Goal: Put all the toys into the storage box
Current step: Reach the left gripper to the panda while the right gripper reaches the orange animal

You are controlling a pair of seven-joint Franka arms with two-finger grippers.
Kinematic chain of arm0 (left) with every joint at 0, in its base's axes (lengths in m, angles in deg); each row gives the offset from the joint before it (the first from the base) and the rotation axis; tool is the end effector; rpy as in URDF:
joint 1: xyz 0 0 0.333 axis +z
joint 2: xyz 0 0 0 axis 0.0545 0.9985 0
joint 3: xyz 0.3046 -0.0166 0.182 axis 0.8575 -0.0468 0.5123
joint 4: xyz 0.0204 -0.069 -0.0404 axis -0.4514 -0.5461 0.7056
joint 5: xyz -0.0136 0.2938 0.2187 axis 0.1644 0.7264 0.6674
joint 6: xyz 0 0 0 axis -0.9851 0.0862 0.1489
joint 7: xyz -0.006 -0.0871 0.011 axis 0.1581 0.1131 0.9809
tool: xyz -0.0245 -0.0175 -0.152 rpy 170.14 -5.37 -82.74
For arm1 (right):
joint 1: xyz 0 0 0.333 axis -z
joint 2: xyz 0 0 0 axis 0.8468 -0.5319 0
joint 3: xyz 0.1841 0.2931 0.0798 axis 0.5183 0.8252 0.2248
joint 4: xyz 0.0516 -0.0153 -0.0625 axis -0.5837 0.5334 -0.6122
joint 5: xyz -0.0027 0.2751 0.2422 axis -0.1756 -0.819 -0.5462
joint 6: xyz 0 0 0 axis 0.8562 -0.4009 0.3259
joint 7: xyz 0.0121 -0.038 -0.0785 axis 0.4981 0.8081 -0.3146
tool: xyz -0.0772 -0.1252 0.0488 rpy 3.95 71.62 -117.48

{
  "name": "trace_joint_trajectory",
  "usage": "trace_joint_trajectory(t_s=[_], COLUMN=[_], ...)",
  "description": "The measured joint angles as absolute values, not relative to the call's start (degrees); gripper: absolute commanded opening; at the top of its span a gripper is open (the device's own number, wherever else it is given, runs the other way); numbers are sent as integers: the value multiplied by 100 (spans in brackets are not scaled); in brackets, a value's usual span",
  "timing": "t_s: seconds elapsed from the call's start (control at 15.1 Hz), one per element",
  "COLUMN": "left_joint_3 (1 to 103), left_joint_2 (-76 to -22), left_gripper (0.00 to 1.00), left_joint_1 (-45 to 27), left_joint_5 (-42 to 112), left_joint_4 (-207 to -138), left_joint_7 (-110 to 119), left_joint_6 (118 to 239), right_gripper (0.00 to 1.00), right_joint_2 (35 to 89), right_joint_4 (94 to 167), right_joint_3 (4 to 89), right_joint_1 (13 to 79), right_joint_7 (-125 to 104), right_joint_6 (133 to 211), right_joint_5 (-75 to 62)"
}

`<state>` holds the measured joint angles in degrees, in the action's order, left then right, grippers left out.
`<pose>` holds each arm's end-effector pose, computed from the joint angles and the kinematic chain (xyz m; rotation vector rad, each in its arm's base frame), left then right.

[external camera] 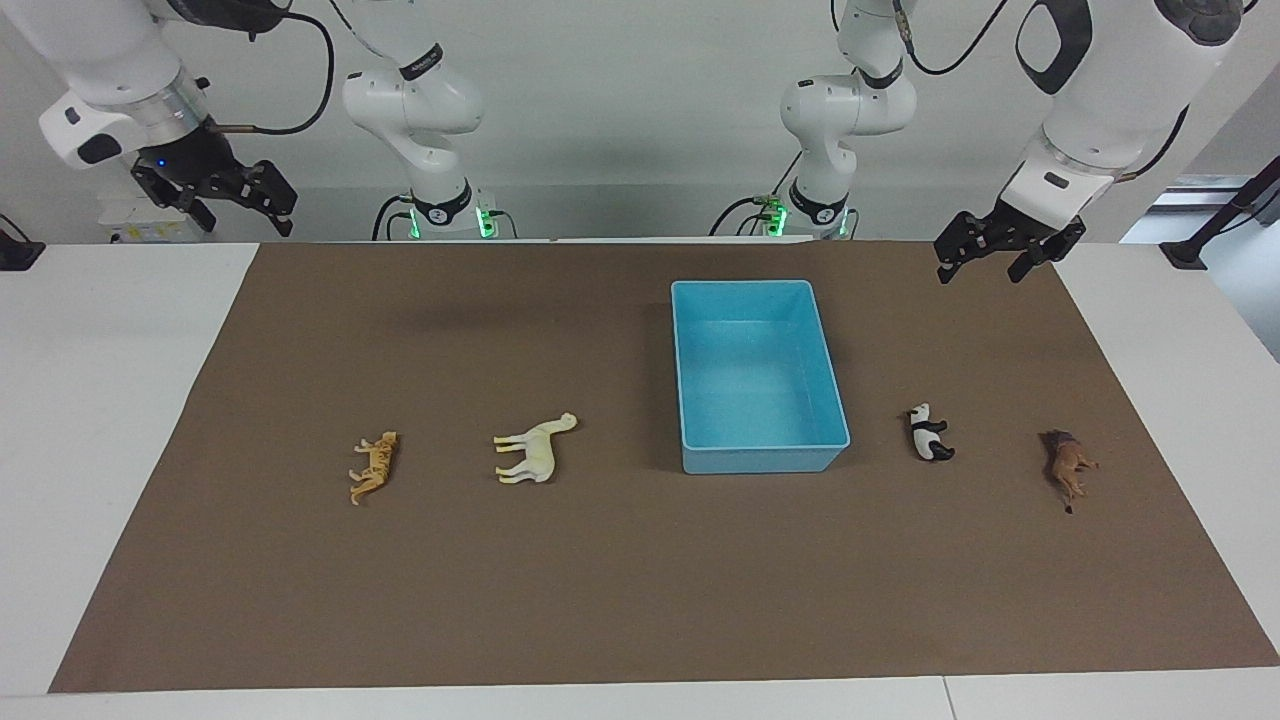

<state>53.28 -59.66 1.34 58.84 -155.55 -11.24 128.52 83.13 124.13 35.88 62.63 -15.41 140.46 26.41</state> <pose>0.5160 -0.0367 0.6004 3.1236 -0.1021 -0.0967 0.4709 -0.0726 0.6102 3.1092 -0.1219 -0.1435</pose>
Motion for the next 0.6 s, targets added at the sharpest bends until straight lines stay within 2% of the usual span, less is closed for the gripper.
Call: trace_joint_trajectory(t_s=[0.27,0.6], left_joint_3=[5325,5360], left_joint_2=[-6047,-6096], left_gripper=[100,100], left_joint_1=[133,315], left_joint_5=[5894,5932], left_joint_4=[-15794,-16517], left_joint_7=[-1124,-1134], left_joint_6=[13021,14092], right_gripper=[100,100], right_joint_2=[8137,7295], right_joint_4=[13056,13184], right_joint_3=[3614,3618], right_joint_1=[6238,6144], right_joint_7=[-1605,-1619], right_joint_6=[15133,16285], right_joint_5=[2637,2588])
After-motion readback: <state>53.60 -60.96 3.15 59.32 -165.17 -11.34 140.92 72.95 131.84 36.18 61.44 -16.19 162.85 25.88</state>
